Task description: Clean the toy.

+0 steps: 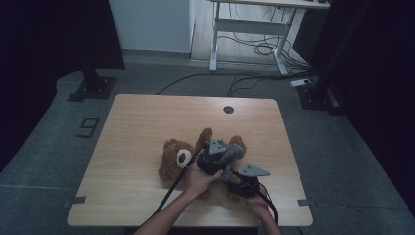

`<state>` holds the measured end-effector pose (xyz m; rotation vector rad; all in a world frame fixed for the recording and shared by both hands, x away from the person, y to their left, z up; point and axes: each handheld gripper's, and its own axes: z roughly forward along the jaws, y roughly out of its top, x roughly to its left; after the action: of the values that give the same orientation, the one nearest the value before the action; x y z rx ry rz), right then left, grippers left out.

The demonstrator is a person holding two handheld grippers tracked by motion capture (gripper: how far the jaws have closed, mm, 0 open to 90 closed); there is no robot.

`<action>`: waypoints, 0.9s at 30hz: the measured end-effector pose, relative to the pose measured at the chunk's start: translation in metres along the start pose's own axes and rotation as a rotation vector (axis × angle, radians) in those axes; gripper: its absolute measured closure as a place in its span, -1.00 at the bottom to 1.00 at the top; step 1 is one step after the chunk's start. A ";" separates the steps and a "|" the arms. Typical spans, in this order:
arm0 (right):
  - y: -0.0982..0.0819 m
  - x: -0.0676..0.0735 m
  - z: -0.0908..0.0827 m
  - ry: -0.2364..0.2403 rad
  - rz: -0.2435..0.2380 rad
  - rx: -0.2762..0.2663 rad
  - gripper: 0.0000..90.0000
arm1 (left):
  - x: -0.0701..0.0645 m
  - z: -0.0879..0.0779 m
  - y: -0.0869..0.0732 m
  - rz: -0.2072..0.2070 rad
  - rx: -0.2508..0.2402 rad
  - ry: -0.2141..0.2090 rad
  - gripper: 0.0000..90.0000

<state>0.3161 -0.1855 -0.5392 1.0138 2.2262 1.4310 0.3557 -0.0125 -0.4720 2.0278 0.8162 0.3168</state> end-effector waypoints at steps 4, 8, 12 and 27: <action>-0.001 0.001 0.000 0.005 -0.012 0.003 0.26 | 0.004 -0.008 -0.004 -0.010 -0.011 -0.005 0.70; -0.002 0.002 0.001 0.005 -0.010 0.010 0.29 | 0.007 -0.020 -0.010 -0.010 -0.024 0.007 0.71; -0.003 0.001 0.001 0.011 0.013 0.011 0.30 | 0.010 -0.030 -0.015 0.006 -0.043 0.046 0.71; -0.004 0.000 0.003 0.010 0.022 0.012 0.32 | 0.083 -0.124 -0.047 -0.145 -0.189 0.155 0.71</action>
<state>0.3161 -0.1850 -0.5439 1.0403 2.2404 1.4364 0.3357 0.1405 -0.4482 1.7744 0.9853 0.4556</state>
